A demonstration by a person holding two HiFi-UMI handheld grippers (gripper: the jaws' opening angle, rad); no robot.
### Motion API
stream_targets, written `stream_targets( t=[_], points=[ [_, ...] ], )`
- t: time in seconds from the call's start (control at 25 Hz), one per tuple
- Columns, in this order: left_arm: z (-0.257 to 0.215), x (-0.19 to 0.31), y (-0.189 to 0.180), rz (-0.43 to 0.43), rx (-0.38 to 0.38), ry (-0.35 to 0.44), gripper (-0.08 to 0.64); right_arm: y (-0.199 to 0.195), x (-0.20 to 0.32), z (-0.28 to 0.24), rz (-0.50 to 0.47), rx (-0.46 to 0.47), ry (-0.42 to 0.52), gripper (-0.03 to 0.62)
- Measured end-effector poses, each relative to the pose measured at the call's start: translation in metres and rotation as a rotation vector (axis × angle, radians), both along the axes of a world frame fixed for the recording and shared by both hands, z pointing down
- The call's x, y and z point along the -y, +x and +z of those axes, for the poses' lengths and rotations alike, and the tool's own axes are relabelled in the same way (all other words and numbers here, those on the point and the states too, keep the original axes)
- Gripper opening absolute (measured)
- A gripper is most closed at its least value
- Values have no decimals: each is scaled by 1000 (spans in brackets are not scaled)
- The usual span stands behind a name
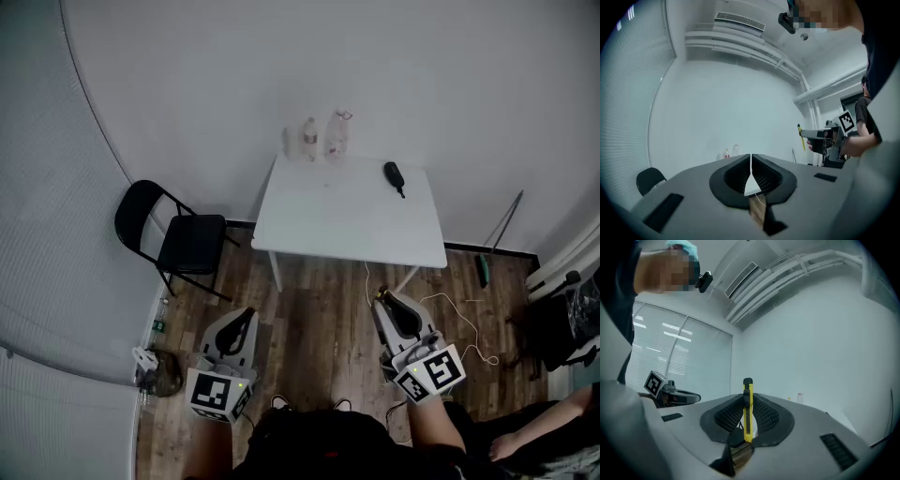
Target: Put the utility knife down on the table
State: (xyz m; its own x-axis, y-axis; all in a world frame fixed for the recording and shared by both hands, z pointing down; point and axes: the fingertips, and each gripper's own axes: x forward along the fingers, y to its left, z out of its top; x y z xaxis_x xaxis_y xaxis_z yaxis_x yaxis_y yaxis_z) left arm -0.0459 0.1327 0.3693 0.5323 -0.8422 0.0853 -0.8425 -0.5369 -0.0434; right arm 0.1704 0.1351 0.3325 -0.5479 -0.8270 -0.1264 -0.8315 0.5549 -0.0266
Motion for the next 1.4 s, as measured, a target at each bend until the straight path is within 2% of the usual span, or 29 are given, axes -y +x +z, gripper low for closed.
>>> stream_targets(
  t=[0.56,0.96,1.16,1.4],
  points=[
    [1,2,-1,-16,-2,15,31,-2,7,4,-30,30,-13,73],
    [-2,6,-2,-6,-20,16,31,-5,10,5,-31,7,-21,74],
    [2,7,-15,-3,-26,9,31,-20,12,9,-31,-8,-32,74],
    [6,15,-55,-7,-29,-15,31,-57,24,9,-25,-32,-39,74]
  ],
)
